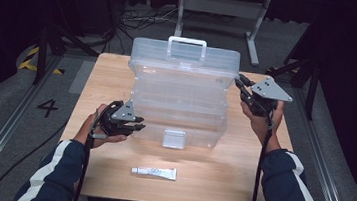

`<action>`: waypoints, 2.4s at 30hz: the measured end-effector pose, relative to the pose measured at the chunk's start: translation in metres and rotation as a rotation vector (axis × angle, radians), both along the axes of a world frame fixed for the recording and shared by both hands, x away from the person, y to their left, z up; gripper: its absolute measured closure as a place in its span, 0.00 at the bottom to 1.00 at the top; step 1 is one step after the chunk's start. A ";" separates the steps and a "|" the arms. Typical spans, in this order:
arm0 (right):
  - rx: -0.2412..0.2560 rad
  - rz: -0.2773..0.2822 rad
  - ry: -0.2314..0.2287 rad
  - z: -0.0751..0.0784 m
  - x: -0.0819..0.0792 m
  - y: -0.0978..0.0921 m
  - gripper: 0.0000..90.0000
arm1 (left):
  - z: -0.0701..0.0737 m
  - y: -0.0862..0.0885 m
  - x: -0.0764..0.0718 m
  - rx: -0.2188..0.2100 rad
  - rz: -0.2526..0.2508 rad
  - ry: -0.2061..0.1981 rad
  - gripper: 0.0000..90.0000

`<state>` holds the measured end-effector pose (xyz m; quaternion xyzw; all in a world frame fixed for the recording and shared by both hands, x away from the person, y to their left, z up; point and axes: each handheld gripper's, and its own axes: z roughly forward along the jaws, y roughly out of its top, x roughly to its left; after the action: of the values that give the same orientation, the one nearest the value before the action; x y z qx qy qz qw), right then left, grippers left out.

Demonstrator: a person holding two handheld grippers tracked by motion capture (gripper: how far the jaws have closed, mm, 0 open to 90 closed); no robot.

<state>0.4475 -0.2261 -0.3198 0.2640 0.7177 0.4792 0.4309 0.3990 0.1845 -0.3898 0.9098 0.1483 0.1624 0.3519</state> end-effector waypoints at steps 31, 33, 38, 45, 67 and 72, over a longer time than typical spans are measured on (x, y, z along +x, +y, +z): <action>-0.023 -0.049 -0.012 0.011 0.018 0.005 0.93 | 0.013 -0.005 0.009 0.114 -0.077 0.038 0.88; -0.019 -0.047 -0.008 0.011 0.019 0.005 0.93 | 0.014 -0.006 0.009 0.130 -0.082 0.041 0.88; -0.015 -0.042 0.000 0.012 0.021 0.004 0.93 | 0.017 -0.009 0.011 0.159 -0.084 0.057 0.89; -0.009 -0.044 0.010 0.014 0.024 0.005 0.93 | 0.020 -0.014 0.013 0.200 -0.096 0.066 0.89; 0.006 -0.062 0.058 0.024 0.041 0.006 0.93 | 0.023 -0.019 0.020 0.231 -0.152 0.096 0.91; 0.005 -0.067 0.071 0.027 0.043 0.008 0.93 | 0.024 -0.020 0.021 0.244 -0.157 0.094 0.91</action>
<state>0.4907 -0.2186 -0.2933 0.3056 0.7222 0.4565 0.4202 0.4196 0.1643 -0.3656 0.9613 0.0723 0.1083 0.2428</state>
